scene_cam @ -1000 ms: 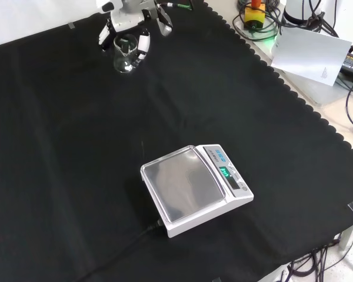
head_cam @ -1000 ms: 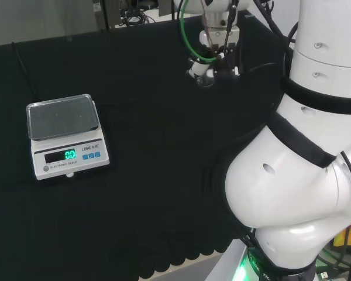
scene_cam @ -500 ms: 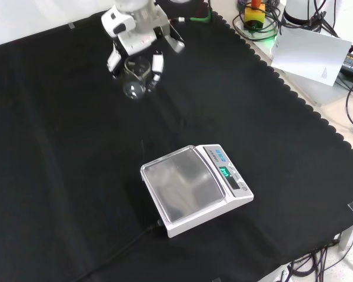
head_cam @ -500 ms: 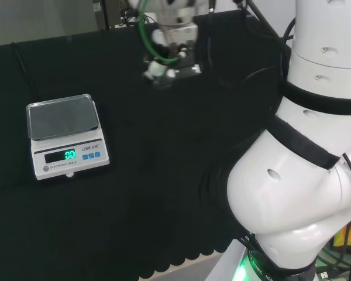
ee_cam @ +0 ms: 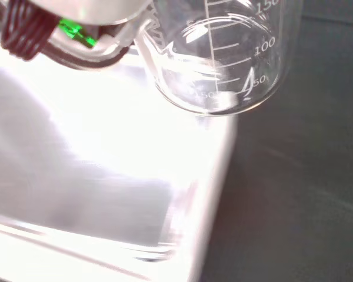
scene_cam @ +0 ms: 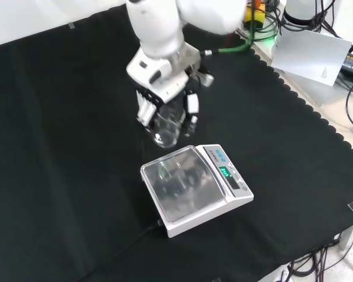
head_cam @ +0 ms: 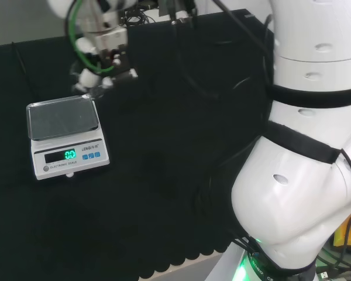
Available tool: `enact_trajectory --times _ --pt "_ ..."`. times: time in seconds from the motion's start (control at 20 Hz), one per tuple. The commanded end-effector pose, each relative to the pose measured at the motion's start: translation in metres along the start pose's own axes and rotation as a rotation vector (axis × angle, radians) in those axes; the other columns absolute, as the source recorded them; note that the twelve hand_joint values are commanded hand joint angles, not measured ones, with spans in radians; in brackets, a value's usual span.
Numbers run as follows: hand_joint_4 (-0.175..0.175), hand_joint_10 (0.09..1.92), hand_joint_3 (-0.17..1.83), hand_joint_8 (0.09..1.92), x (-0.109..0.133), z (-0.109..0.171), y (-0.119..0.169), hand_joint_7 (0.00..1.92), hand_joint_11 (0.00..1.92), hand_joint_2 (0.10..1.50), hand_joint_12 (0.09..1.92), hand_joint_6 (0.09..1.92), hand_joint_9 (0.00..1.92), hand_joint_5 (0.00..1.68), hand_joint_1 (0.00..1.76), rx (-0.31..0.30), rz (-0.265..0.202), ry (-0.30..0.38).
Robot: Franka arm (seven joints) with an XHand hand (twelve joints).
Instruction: Put the beaker on the electronic balance.
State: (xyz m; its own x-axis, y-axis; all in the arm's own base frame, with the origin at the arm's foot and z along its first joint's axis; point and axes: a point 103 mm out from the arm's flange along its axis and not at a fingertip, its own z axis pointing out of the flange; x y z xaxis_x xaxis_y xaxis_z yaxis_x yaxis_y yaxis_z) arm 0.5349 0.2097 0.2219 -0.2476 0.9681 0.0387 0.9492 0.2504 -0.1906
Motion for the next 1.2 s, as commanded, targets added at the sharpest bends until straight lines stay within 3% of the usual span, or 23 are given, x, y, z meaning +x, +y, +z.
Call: enact_trajectory --times 0.05,0.4,0.85,1.0,1.2 --pt "-0.175 1.13 0.63 1.57 0.073 0.024 0.014 0.81 1.29 0.86 1.06 1.27 1.21 0.89 1.13 0.073 -0.117 -0.012" --pt "-0.175 1.13 0.63 1.57 0.071 0.043 0.028 0.81 1.28 0.85 1.06 1.27 1.21 0.9 1.13 0.101 -0.121 -0.007" --pt "-0.174 1.04 0.58 1.53 0.059 0.045 0.036 0.79 1.36 0.89 0.95 1.29 1.21 0.87 1.12 0.129 -0.13 0.017" --pt "-0.146 0.81 0.84 1.44 0.056 0.047 0.036 0.77 1.34 0.66 0.9 1.33 1.23 0.59 1.09 0.159 -0.13 0.013" --pt "-0.095 0.62 0.93 1.3 0.052 0.048 0.035 0.71 1.18 0.56 0.95 1.25 1.16 0.43 1.02 0.179 -0.13 0.01"
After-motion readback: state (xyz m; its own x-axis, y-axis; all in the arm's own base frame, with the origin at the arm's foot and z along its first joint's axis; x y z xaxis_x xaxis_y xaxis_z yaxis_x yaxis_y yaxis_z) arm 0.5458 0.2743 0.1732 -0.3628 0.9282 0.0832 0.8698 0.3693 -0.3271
